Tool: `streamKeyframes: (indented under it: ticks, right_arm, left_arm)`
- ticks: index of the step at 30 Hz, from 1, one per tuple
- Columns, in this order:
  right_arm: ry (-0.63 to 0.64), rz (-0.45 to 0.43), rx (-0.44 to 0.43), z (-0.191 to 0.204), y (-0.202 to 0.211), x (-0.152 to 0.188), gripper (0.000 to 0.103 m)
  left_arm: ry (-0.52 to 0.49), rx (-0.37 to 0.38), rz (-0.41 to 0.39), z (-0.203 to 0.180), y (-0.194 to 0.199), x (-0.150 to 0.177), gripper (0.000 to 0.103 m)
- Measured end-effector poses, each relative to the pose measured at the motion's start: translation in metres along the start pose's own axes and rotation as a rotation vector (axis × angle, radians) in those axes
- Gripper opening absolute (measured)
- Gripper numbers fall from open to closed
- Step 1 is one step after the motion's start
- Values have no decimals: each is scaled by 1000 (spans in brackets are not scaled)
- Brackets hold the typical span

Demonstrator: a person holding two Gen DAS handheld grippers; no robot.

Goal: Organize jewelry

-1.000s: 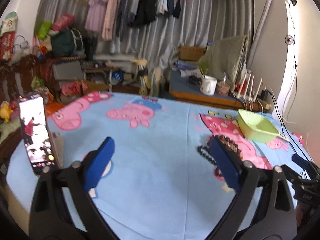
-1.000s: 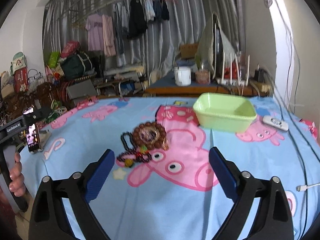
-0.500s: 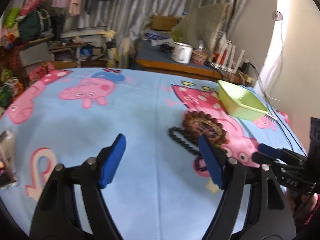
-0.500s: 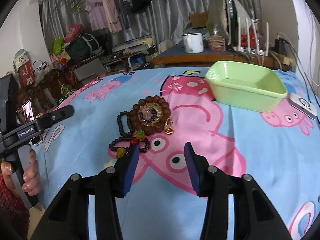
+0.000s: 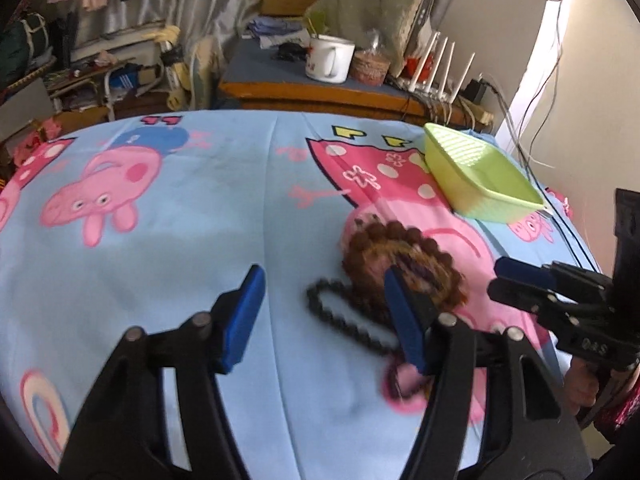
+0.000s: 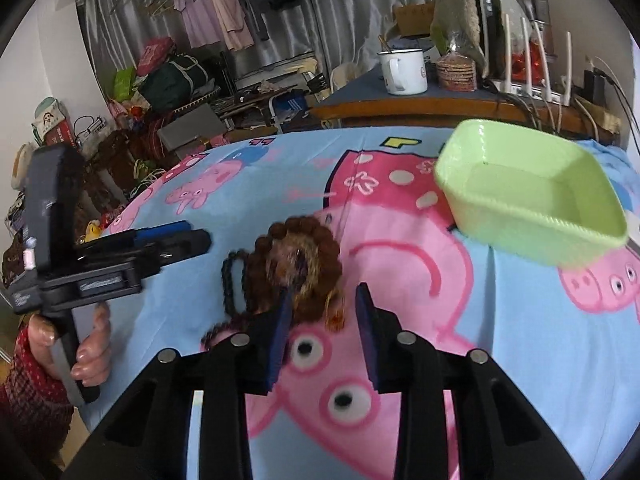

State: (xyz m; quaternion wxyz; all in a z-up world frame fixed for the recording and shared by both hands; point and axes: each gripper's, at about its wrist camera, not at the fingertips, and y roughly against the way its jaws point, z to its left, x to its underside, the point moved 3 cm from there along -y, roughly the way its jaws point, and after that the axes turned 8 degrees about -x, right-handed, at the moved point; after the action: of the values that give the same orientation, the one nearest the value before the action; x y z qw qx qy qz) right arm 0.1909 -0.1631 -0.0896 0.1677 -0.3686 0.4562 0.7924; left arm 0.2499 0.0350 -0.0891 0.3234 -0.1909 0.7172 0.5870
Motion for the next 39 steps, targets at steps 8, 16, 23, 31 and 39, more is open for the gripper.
streamKeyframes:
  ticks: [8, 16, 23, 31, 39]
  right_arm:
    - [-93, 77, -76, -27, -37, -15, 0]
    - [-111, 8, -167, -18, -5, -21, 0]
    - [-22, -134, -162, 12, 47, -22, 0]
    - [-53, -97, -227, 19, 58, -21, 0]
    - [-47, -156, -245, 25, 76, -36, 0]
  left_arm:
    - [15, 126, 142, -7, -58, -18, 50]
    - [-39, 150, 14, -29, -13, -27, 14]
    - [-40, 158, -122, -41, 52, -26, 14]
    - [-28, 207, -140, -54, 82, -22, 14]
    - [13, 195, -182, -44, 101, -34, 14]
